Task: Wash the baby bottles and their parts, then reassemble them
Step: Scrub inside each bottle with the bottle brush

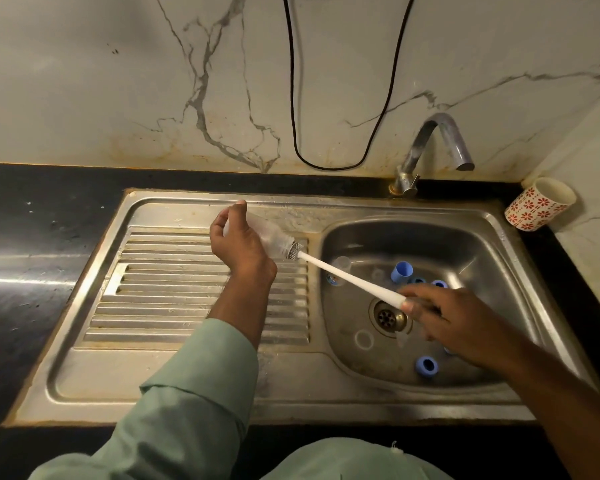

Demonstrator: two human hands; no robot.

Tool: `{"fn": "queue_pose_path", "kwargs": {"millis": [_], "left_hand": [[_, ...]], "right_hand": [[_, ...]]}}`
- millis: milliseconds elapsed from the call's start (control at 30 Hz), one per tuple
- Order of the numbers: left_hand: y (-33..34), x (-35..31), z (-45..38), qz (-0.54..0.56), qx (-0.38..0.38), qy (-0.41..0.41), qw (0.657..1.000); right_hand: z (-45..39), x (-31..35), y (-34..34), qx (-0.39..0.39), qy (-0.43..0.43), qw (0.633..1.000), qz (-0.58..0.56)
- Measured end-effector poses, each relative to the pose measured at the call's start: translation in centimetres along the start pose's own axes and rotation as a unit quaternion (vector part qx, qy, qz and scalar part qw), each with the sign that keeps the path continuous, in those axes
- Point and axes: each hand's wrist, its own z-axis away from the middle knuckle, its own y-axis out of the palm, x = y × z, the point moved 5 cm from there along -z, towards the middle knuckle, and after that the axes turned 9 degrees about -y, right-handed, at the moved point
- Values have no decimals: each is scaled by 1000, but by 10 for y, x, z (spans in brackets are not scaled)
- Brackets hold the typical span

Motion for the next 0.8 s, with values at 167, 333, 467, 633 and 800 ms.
{"fn": "queue_pose_path", "kwargs": {"millis": [167,333,467,633,800], "left_hand": [[0,-6,7,-15,7,102,995],[-2,-7,10,-25,11,126,992],[-1,-16,13,-56,46,198,978],[0,-25,17,-68,60,244,966],[0,-32,20,-57,60,270,959]], "right_hand": [[-1,16,-17,-39,-62,971,226],[5,32,-31,-190,-116,923,313],[-1,25,-21,-48,-79,971,219],[-9,31,-25,-8,-101,968,228],[-6,32,-30,-107,-134,954,246]]}}
